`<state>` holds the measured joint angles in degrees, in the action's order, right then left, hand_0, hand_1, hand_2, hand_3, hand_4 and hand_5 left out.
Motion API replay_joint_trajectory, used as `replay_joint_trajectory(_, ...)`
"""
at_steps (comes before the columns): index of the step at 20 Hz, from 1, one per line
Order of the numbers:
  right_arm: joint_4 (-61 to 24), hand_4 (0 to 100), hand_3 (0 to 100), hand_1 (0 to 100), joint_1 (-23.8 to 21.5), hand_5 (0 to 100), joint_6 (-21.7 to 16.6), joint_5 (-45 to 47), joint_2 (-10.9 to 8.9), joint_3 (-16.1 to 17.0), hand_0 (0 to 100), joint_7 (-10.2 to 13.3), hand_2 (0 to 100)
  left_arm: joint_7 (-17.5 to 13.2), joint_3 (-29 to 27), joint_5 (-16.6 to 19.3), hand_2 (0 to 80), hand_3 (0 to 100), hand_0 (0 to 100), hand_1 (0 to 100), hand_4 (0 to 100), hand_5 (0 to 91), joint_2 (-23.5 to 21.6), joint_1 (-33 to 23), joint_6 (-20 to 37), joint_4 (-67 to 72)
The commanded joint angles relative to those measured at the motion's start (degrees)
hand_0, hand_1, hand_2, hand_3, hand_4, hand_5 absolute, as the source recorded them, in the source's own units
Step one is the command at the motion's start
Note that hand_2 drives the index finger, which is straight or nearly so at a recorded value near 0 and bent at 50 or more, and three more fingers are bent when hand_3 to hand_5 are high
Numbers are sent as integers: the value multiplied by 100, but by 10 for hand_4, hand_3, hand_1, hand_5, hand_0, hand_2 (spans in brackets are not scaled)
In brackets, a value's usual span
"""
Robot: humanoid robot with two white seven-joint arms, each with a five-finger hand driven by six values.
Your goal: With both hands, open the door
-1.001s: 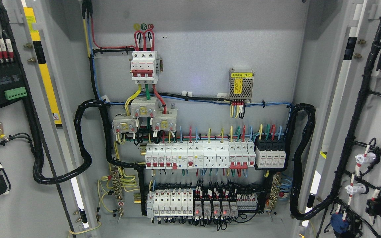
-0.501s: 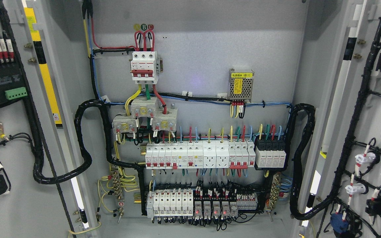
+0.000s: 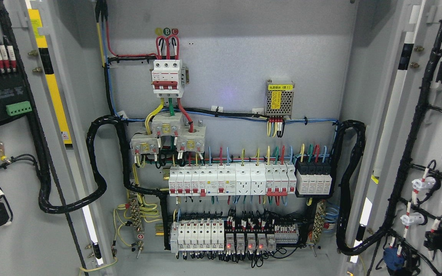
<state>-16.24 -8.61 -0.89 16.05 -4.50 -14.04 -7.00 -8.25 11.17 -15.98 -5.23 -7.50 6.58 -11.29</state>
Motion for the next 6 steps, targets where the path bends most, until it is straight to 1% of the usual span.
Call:
replay_joint_trajectory(1,700,0,0,500,263,0,72,-40,248,-47,0,120,40,34,61,43,0,0,120,556,0,0,57,12,-34,443)
replay_joint_trajectory(2,727,0,0,500,272,0,72,-49,248,-47,0,155,40,34,61,43,0,0,120,556,0,0,57,12,-34,444)
replay_joint_trajectory(6,727,0,0,500,272,0,72,-40,248,-47,0,155,40,34,61,34,0,0,120,556,0,0,48,12,-34,435)
